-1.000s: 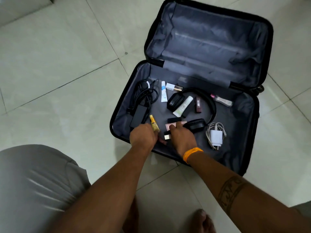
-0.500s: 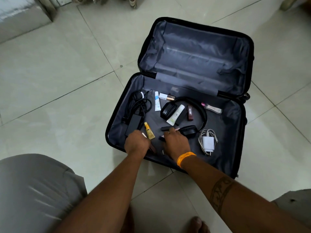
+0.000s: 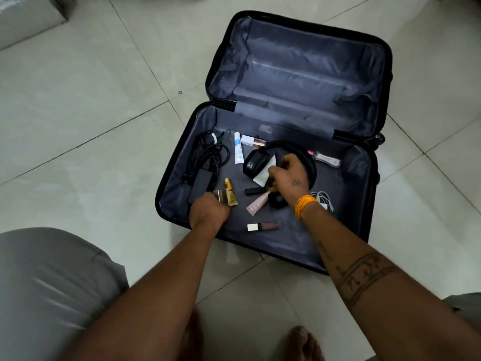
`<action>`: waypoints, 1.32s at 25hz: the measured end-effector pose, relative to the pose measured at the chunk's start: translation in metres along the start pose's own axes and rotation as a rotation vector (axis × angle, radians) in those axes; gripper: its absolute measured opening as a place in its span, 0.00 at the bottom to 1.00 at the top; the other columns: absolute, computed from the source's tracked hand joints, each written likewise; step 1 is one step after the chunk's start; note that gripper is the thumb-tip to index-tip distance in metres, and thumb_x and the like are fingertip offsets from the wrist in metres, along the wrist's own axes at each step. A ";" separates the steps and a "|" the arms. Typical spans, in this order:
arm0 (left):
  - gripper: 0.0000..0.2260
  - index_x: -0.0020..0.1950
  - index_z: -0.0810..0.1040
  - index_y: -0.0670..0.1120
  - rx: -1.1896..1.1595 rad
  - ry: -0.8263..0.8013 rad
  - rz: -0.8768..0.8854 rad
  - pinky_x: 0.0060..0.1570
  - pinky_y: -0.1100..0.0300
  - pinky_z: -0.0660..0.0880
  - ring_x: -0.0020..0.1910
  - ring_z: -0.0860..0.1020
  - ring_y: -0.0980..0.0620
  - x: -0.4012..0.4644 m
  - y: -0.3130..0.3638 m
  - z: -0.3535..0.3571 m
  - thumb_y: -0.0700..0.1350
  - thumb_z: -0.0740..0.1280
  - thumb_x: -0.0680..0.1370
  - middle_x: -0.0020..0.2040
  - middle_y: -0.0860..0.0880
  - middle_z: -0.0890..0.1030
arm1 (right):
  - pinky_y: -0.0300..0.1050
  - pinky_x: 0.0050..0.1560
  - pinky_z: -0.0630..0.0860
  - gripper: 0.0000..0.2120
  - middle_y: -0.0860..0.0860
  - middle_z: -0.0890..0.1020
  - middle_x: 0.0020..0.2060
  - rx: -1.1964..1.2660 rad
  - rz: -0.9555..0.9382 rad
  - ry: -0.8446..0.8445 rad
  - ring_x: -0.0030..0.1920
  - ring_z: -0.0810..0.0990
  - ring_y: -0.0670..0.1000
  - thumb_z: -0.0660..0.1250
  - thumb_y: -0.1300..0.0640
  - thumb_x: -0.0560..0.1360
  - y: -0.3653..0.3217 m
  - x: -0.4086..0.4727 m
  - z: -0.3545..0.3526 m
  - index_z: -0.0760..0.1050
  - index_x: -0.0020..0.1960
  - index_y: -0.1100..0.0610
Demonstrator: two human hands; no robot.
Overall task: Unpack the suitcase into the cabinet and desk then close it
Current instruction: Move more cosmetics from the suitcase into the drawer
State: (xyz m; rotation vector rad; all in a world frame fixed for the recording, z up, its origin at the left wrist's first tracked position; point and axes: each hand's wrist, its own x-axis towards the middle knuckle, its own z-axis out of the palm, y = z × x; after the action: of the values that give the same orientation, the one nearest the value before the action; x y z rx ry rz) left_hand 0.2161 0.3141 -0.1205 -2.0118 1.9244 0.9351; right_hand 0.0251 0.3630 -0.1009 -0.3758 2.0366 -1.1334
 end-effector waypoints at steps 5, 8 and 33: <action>0.13 0.50 0.82 0.47 -0.197 -0.026 -0.005 0.45 0.55 0.74 0.51 0.83 0.40 0.002 -0.004 -0.006 0.55 0.68 0.74 0.49 0.44 0.85 | 0.52 0.50 0.78 0.15 0.60 0.85 0.47 -0.364 -0.090 0.280 0.50 0.83 0.63 0.72 0.47 0.75 0.012 0.032 -0.028 0.79 0.49 0.59; 0.06 0.45 0.78 0.47 -0.512 -0.007 -0.013 0.37 0.55 0.78 0.37 0.83 0.44 0.007 0.006 -0.013 0.48 0.67 0.73 0.39 0.46 0.85 | 0.56 0.54 0.77 0.20 0.65 0.83 0.55 -0.645 -0.063 0.241 0.56 0.81 0.68 0.70 0.44 0.78 0.029 0.035 -0.031 0.76 0.58 0.60; 0.11 0.46 0.80 0.56 -0.056 -0.224 0.525 0.41 0.57 0.76 0.45 0.82 0.51 -0.009 0.022 0.035 0.53 0.79 0.70 0.42 0.54 0.84 | 0.52 0.51 0.78 0.16 0.59 0.85 0.54 -0.753 -0.117 0.130 0.56 0.82 0.65 0.72 0.44 0.75 0.038 0.040 -0.035 0.82 0.57 0.53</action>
State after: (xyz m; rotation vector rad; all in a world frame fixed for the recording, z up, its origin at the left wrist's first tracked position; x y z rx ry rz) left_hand 0.1856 0.3381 -0.1367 -1.3629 2.3535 1.2750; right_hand -0.0232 0.3823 -0.1395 -0.8100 2.5350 -0.4124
